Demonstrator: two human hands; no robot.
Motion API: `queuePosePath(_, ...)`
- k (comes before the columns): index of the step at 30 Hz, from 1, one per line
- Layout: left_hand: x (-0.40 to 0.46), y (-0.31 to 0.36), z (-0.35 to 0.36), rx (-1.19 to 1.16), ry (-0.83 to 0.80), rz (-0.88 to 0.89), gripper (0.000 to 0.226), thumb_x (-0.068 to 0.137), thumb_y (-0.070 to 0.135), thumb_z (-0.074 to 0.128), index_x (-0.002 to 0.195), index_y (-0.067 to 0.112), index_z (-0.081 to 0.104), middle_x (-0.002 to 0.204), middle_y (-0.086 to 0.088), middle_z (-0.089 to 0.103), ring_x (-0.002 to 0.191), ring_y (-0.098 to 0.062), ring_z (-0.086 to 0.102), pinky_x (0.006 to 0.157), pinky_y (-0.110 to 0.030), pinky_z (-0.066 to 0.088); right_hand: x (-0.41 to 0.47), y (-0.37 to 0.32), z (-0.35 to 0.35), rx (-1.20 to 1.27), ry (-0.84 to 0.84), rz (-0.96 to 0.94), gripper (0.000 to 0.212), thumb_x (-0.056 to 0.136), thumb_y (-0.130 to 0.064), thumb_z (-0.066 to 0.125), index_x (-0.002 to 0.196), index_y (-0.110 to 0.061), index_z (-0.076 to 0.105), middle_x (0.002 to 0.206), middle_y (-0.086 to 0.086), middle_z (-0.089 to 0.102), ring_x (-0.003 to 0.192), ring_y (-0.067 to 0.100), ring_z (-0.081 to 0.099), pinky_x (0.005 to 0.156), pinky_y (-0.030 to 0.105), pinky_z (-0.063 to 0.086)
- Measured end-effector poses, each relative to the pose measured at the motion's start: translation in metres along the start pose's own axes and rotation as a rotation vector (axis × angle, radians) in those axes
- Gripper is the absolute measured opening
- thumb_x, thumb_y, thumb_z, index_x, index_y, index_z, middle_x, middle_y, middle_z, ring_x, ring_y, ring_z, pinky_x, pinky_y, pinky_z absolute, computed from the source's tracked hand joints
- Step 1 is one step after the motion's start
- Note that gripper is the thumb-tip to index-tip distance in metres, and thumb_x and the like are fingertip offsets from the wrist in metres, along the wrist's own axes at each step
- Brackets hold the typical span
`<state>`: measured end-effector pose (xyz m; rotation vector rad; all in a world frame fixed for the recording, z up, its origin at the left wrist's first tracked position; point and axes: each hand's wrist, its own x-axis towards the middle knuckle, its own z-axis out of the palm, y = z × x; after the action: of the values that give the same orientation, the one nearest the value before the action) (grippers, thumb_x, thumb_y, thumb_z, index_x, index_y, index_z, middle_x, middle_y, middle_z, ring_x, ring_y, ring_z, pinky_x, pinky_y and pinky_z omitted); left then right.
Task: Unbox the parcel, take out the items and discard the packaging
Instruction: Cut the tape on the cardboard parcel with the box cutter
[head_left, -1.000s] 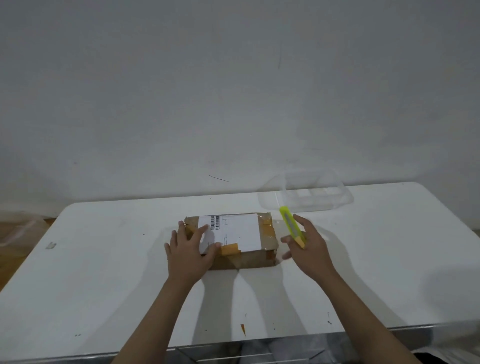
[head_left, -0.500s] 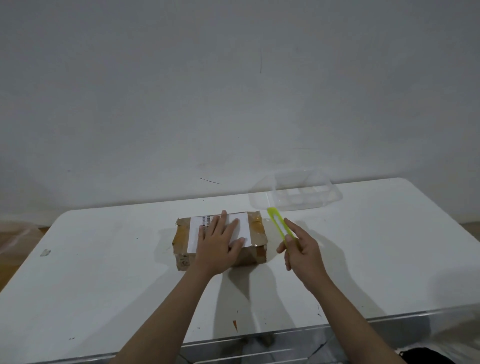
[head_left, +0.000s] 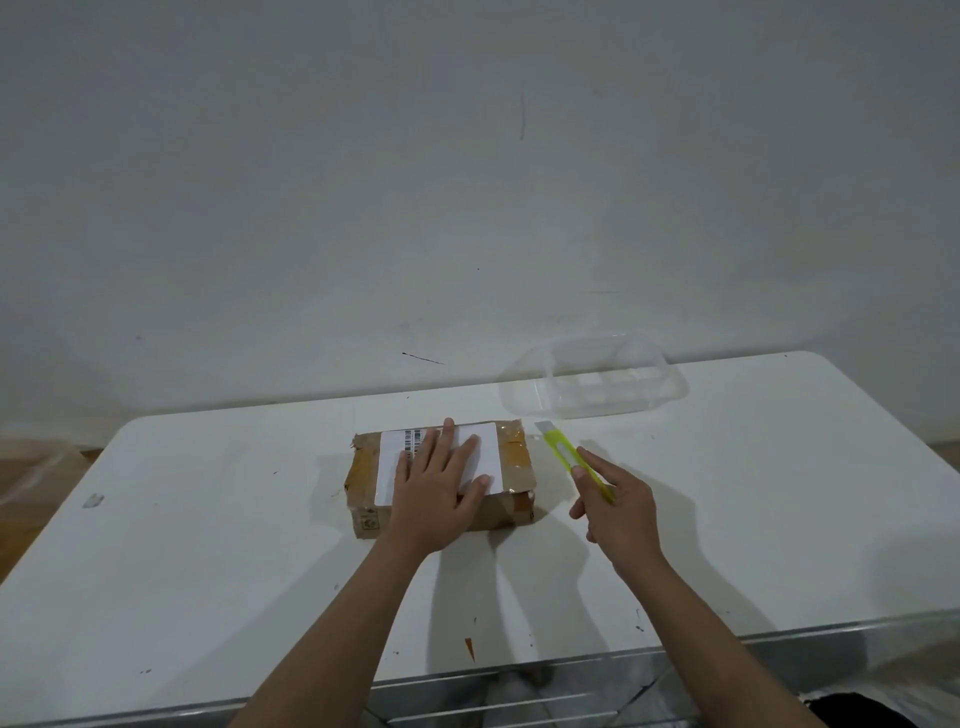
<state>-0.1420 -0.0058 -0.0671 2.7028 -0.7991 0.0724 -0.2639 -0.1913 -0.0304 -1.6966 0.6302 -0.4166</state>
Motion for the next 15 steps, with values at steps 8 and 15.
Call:
queuePosePath(8, 0.000, 0.000, 0.002, 0.006, 0.029, 0.003, 0.078, 0.082, 0.072, -0.001, 0.147, 0.035, 0.021, 0.159, 0.005, 0.001, 0.147, -0.019, 0.000, 0.115, -0.051, 0.006, 0.014, 0.003, 0.006, -0.006, -0.038, 0.071, 0.033, 0.092, -0.028, 0.058, 0.125, -0.024, 0.061, 0.061, 0.010, 0.067, 0.034, 0.003, 0.043, 0.038, 0.021, 0.040)
queuePosePath(15, 0.000, -0.001, 0.005, 0.012, 0.050, 0.002, 0.075, 0.084, 0.071, 0.003, 0.147, 0.035, 0.023, 0.158, 0.006, 0.002, 0.145, -0.016, -0.001, 0.115, -0.050, 0.007, 0.020, 0.005, 0.008, 0.048, -0.105, 0.100, 0.031, 0.092, -0.026, 0.060, 0.122, -0.024, 0.061, 0.069, 0.010, 0.073, 0.035, 0.007, 0.047, 0.043, 0.025, 0.043)
